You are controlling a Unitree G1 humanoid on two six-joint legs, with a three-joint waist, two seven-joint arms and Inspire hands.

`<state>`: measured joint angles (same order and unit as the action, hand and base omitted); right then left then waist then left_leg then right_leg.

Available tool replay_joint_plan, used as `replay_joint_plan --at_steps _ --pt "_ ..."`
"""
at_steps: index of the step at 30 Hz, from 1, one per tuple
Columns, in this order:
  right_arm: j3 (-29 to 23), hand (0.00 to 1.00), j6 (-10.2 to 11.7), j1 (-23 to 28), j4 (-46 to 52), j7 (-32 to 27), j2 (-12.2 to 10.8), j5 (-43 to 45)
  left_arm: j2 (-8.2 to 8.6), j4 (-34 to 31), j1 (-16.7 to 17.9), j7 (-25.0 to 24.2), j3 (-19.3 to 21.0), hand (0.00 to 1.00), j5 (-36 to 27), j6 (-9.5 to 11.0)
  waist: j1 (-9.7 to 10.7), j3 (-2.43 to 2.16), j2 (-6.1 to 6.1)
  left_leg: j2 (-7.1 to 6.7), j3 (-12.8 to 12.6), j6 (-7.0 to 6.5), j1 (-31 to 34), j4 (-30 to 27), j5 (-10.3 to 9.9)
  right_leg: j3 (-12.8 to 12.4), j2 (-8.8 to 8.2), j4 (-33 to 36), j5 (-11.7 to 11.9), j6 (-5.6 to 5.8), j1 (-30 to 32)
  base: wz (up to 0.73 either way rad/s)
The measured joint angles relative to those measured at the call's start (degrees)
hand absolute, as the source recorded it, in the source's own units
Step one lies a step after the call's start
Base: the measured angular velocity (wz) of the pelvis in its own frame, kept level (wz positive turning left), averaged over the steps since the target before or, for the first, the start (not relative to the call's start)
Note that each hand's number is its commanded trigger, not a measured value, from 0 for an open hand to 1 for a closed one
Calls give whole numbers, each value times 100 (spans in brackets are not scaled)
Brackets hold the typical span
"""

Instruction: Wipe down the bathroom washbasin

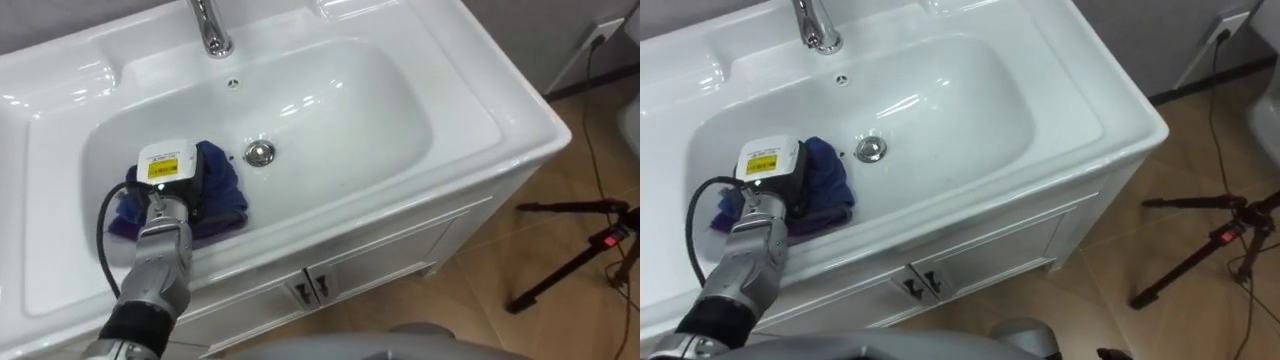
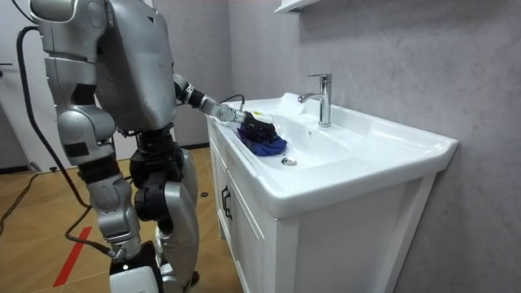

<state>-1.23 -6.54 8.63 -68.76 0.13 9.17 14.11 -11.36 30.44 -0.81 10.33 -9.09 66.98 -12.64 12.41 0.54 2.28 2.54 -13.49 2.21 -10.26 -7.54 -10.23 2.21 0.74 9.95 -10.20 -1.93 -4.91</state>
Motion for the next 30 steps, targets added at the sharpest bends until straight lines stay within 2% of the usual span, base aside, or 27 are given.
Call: replay_joint_plan --at_steps 5,7,12,15,21,25,30 --pt "9 0 -65 -14 -9 5 -2 185 51 15 -175 -232 -120 100 -8 -8 69 16 50 2 -75 0 8 0 0 -61 4 0 0 0 33 -6" --pt "4 0 -107 9 6 -4 2 229 50 208 -278 -249 -160 100 -92 -39 142 18 61 6 -151 0 13 1 0 -101 14 12 0 -1 69 -12" --pt "2 0 -100 143 7 -10 11 217 48 646 -494 -193 -68 100 -218 -71 138 17 70 38 -222 0 10 1 0 -210 42 88 13 -23 93 -15" --pt "2 0 -99 155 11 5 2 205 42 939 -622 -75 2 100 -247 13 129 32 29 54 -229 1 10 1 -1 -230 42 176 -2 -47 139 -2" --pt "23 0 -106 71 -43 50 0 183 9 1337 -893 174 27 100 -268 53 128 30 -114 73 -228 1 81 -7 -2 -291 87 212 -12 -39 309 0" --pt "192 0 -100 8 -28 50 -9 176 -13 1339 -917 334 -8 100 -271 92 135 25 -116 67 -225 -3 173 -7 -4 -315 109 156 96 -12 396 -3" --pt "261 0 -91 14 10 45 -50 9 -3 1343 -914 463 -28 100 -329 120 146 10 -101 62 -230 -22 176 -7 -16 -308 106 152 117 -2 391 0"
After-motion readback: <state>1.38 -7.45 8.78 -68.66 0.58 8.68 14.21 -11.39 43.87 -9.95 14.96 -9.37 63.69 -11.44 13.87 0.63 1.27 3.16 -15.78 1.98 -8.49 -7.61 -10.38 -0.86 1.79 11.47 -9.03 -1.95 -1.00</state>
